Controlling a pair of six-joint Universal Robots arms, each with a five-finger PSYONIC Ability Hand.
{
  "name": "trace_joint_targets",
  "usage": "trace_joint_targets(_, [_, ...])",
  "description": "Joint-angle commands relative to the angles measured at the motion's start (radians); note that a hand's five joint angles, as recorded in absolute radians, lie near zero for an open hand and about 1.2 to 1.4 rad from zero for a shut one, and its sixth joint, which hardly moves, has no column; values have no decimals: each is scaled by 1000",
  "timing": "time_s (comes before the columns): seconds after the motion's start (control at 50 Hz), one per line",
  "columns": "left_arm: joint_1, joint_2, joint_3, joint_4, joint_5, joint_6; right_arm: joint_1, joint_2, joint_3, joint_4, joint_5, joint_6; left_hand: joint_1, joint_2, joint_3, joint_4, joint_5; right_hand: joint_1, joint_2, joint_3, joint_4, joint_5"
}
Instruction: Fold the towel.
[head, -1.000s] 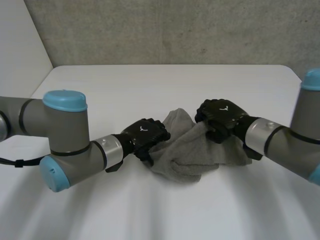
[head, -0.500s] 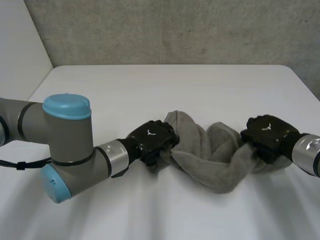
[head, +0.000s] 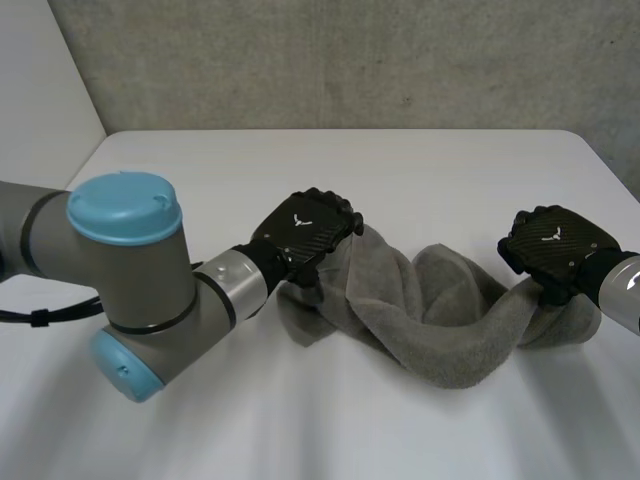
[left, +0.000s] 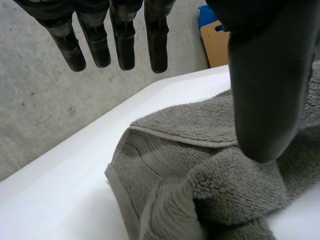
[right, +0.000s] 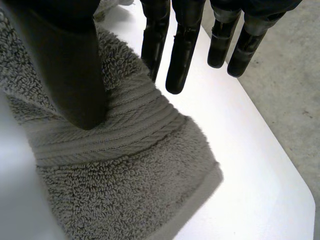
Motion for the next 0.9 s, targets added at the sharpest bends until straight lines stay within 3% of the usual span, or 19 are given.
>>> trace_joint_targets(0.02, [-28,-68,39,71,-7,8,-1,7,14,-10,2,3,-74,-58,-48,-54,-28,-27,-43,-46,-76,-4])
trace_joint_targets(0.3, [-51,-158,94,77,3,105,-7,14,14,-24,14,17,-38,-23,-48,-54,7,5,-10,-46,-76,28])
trace_joint_targets(0.42, [-57,-178,100,80,0,111,-59,27,-23,-57,95,139,-44,-29,-48,-54,1,233,218,-46,-76,257])
trace_joint_targets(0.46, [-59,-180,106,83,-4,109,-60,37,-26,-56,97,147,-44,-29,-48,-54,1,278,263,-46,-76,301])
trace_joint_targets(0.5, [-59,-183,116,89,-5,108,-65,56,-26,-57,97,143,-44,-29,-48,-54,1,482,467,-46,-76,505])
trace_joint_targets(0.6, [-65,-196,148,126,-10,106,-67,74,-23,-56,94,141,-44,-29,-48,-54,1,629,614,-46,-76,652])
trace_joint_targets(0.9, [-79,-267,177,169,0,109,-65,70,-11,-50,91,111,17,33,-48,-54,63,629,614,-46,-76,652])
